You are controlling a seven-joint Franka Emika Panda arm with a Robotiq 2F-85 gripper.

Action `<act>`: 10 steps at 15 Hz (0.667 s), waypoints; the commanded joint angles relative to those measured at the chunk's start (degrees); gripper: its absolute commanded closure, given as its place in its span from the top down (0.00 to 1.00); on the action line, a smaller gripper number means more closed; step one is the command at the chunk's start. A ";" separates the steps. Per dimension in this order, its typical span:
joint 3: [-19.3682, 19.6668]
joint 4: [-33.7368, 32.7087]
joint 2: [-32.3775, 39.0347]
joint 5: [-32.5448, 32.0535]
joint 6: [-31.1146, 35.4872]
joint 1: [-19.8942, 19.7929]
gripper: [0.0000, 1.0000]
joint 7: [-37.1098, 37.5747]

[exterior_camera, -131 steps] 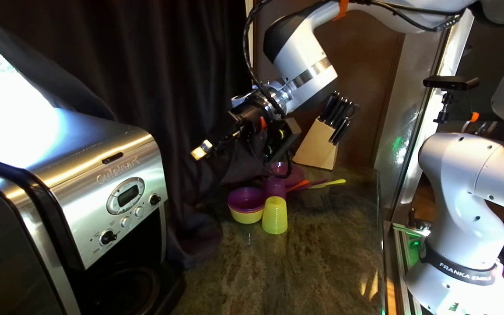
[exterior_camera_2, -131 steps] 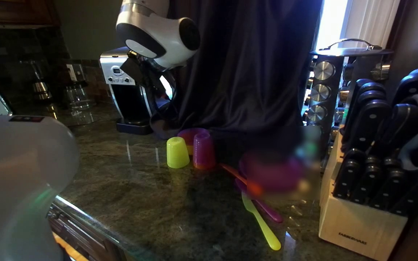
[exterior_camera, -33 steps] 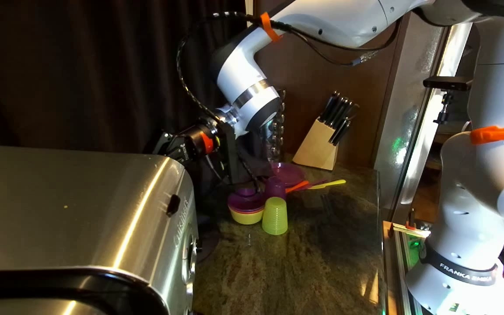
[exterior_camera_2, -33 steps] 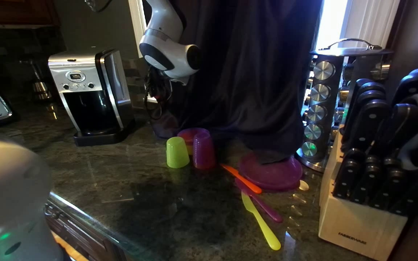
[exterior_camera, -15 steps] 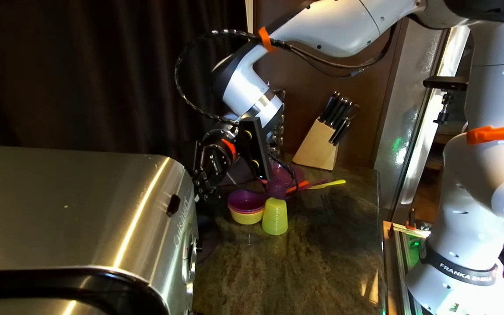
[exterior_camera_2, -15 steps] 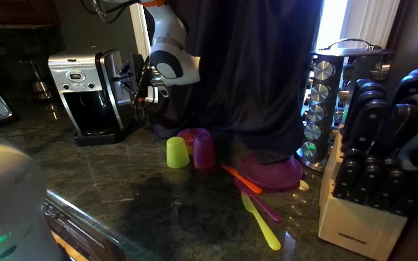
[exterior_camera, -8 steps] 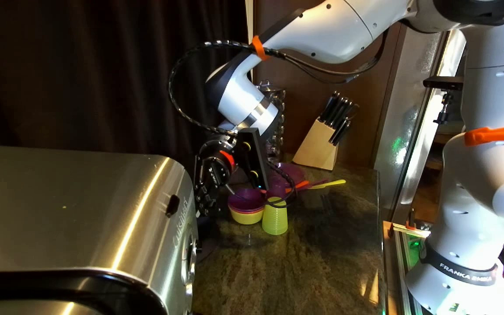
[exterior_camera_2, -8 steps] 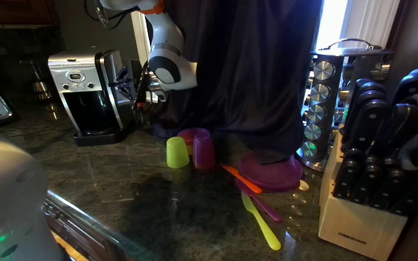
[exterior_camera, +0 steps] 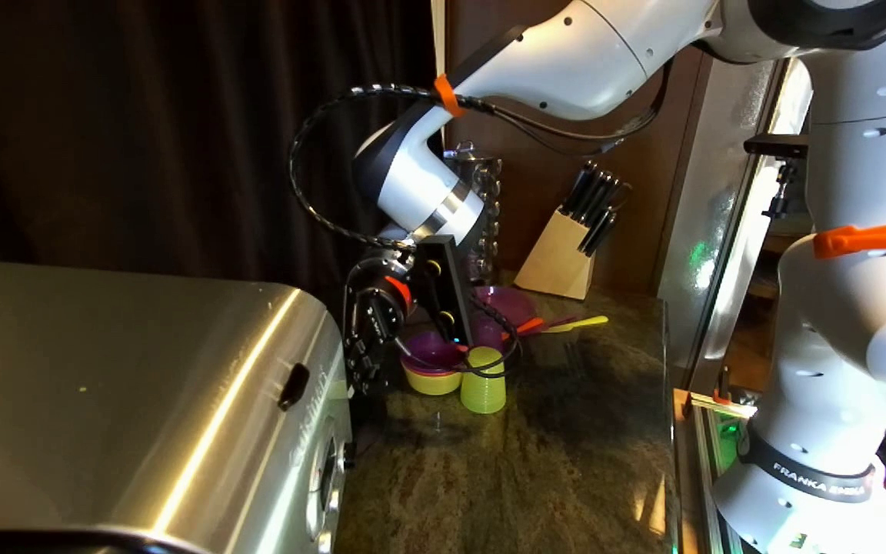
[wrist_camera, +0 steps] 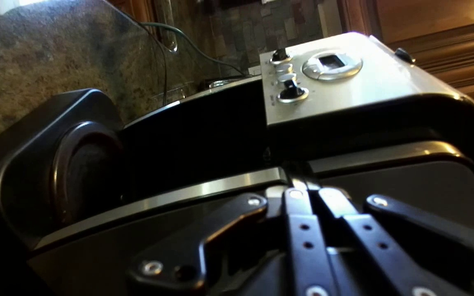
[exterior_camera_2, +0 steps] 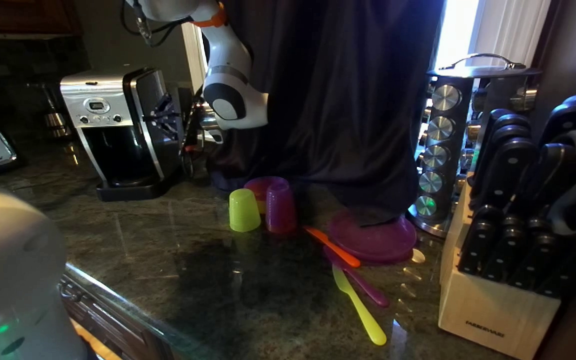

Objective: Move the machine to the left

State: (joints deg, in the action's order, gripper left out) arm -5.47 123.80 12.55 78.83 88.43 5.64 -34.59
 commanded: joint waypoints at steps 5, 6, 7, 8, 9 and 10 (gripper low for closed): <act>-3.48 0.05 2.86 3.47 -0.72 3.74 0.00 -3.19; -3.77 -0.12 3.21 3.85 -0.73 4.12 0.00 -3.65; -4.13 -0.18 3.49 4.51 -0.69 4.58 0.00 -4.15; -4.48 -0.34 3.87 5.27 -0.75 4.96 0.00 -4.61; -4.79 -0.48 4.10 5.75 -0.55 5.46 0.00 -5.04; -5.06 -0.60 4.38 6.27 -0.55 5.91 0.00 -5.18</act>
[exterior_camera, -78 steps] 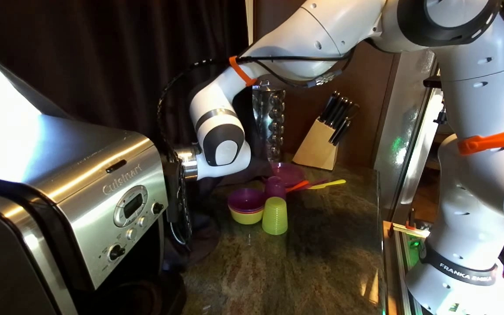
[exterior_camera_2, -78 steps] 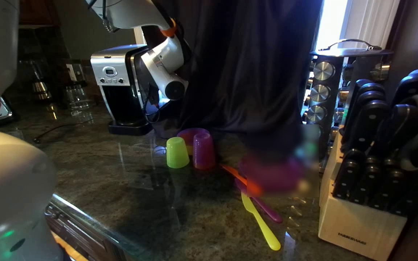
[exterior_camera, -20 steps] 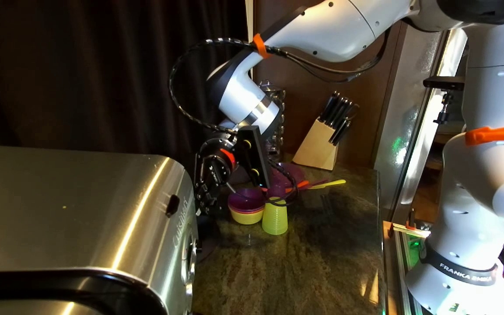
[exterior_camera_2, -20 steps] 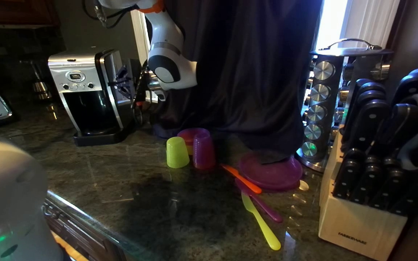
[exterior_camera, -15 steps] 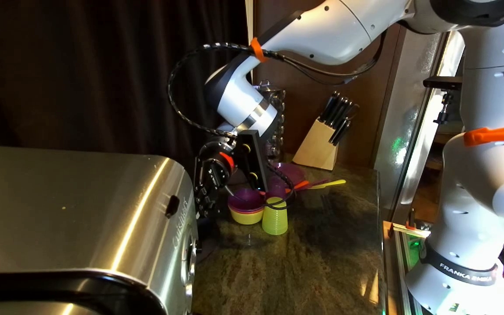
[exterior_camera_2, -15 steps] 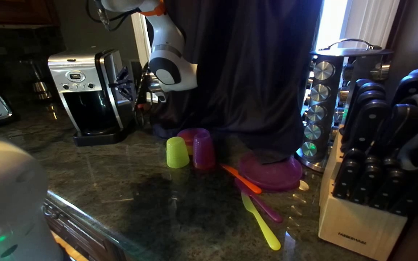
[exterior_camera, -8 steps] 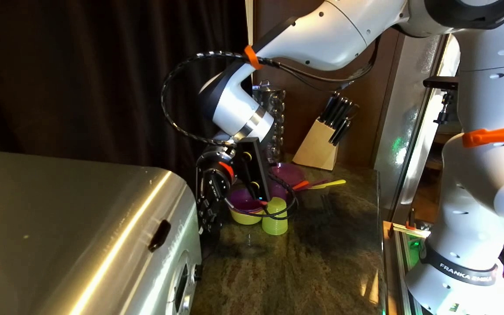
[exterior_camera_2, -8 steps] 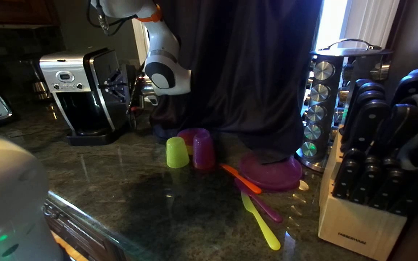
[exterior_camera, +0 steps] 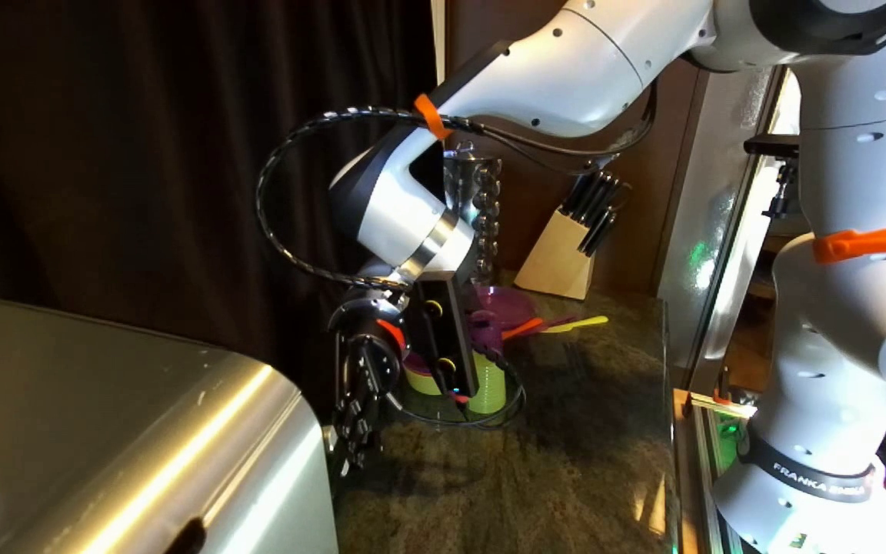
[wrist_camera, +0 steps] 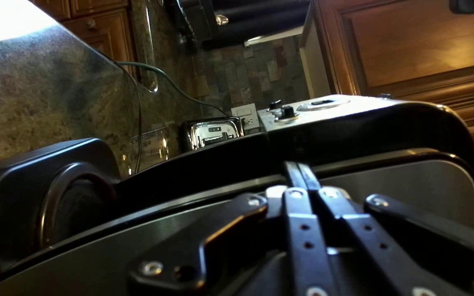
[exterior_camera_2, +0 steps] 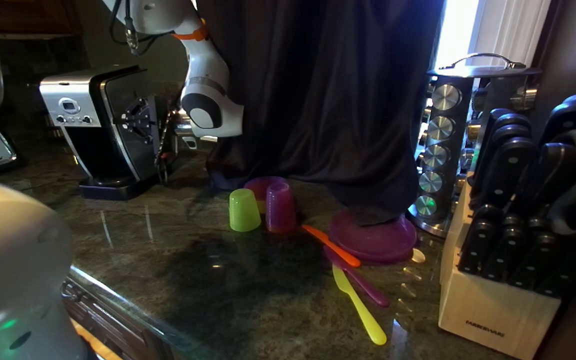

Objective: Move the machine to the left

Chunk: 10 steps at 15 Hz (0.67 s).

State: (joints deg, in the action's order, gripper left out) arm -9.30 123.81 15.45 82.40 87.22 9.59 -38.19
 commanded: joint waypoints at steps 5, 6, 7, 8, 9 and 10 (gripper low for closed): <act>-2.19 -1.85 3.19 4.59 0.98 3.91 0.00 -3.86; -2.34 -2.10 3.53 5.00 1.18 4.31 0.00 -4.44; -2.46 -2.39 3.86 5.44 1.22 4.63 0.00 -4.94; -2.63 -2.79 4.32 5.81 1.13 4.98 0.00 -5.36; -2.78 -3.19 4.68 5.96 1.29 5.38 0.00 -5.89; -2.96 -3.60 5.09 6.21 1.30 5.75 0.00 -6.38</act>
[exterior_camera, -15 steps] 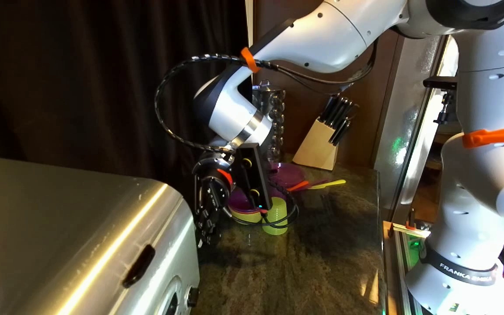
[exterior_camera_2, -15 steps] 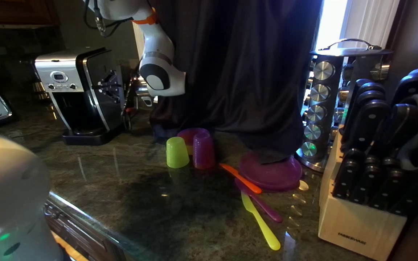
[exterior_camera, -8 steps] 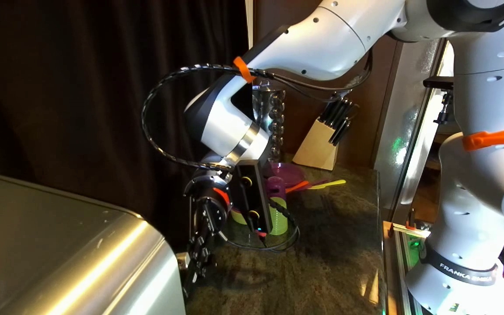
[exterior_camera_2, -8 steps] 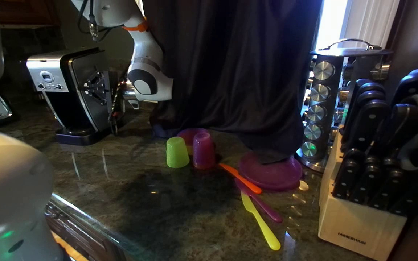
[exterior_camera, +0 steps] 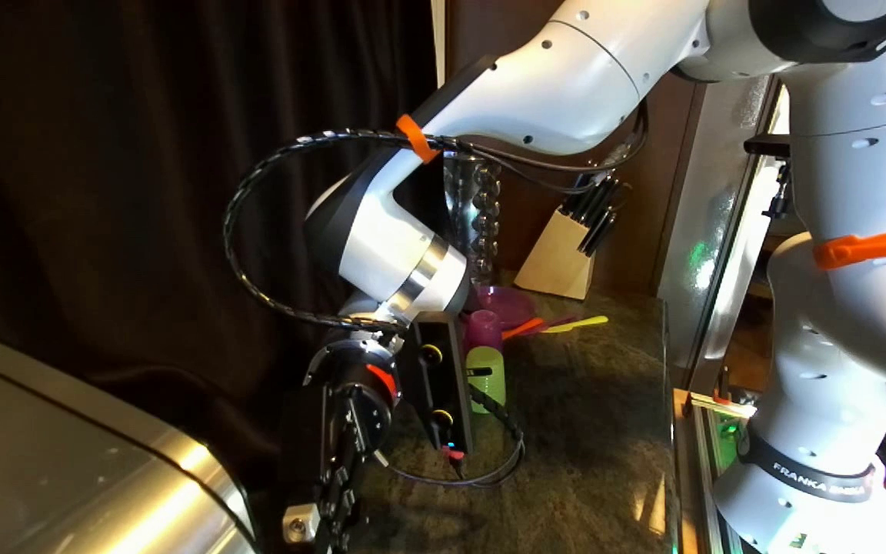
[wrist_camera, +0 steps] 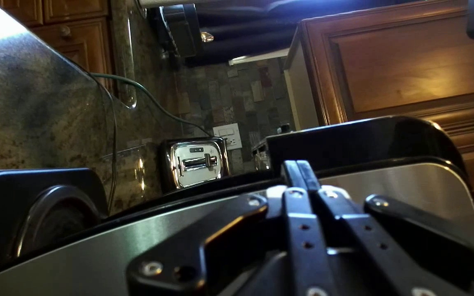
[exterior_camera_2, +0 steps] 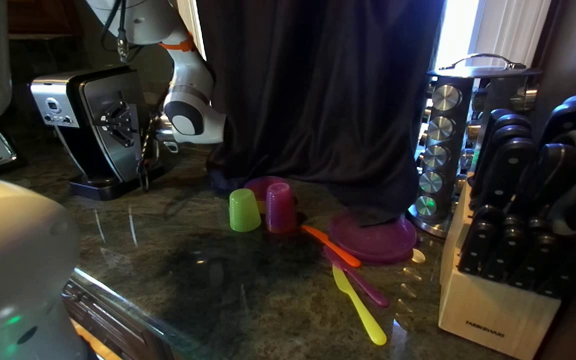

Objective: Move the machine to the left

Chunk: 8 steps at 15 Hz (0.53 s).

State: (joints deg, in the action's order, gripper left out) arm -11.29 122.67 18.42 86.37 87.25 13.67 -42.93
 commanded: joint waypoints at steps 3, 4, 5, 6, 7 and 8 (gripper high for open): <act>-1.25 -3.81 3.30 2.38 1.61 2.56 0.00 -2.87; -1.22 -4.05 3.51 2.09 1.71 2.80 0.00 -3.12; -1.09 -3.95 3.31 1.62 1.67 2.92 0.00 -2.87; -0.87 -2.97 2.33 1.27 1.43 2.79 0.00 -1.04; -0.61 -2.01 1.35 0.81 1.66 2.73 0.00 0.05; -0.33 -0.54 -0.09 0.64 1.89 2.46 0.00 1.41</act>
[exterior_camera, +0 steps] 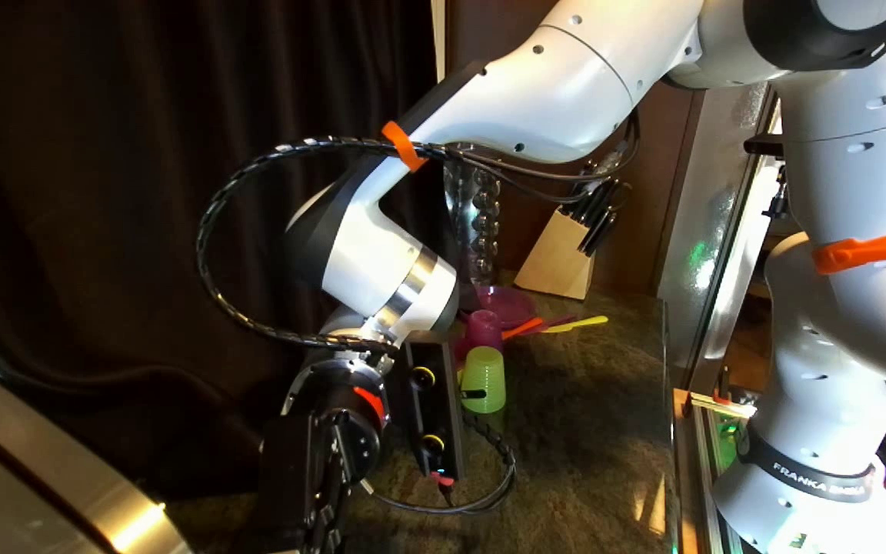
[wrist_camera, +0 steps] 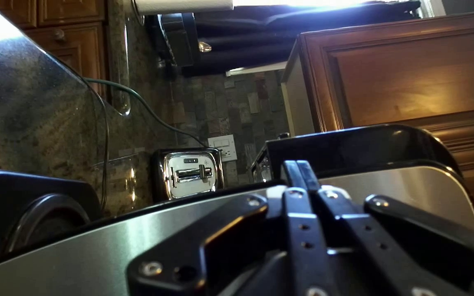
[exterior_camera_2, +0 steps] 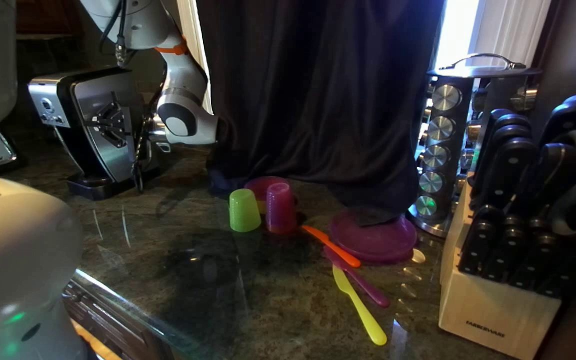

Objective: Move the machine to the left

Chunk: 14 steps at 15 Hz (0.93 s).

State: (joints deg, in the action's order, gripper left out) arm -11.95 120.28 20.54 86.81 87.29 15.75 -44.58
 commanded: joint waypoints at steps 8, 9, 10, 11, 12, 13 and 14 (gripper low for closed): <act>0.02 11.20 -10.12 -0.22 -0.32 -0.33 0.00 12.93; -0.23 12.12 -11.25 -0.26 -0.25 -0.22 0.00 13.98; -0.54 12.95 -12.43 -0.37 -0.04 -0.07 0.00 14.70; -0.90 13.99 -13.98 -0.41 0.53 0.20 0.00 15.28; -1.16 14.60 -15.71 -1.40 0.45 0.34 0.00 14.65; -0.89 11.19 -10.68 -0.61 0.06 -0.08 0.01 13.08; -1.19 11.87 -11.93 -0.74 0.06 -0.03 0.01 13.22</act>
State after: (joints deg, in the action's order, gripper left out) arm -13.02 132.21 8.54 86.12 87.36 15.88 -31.38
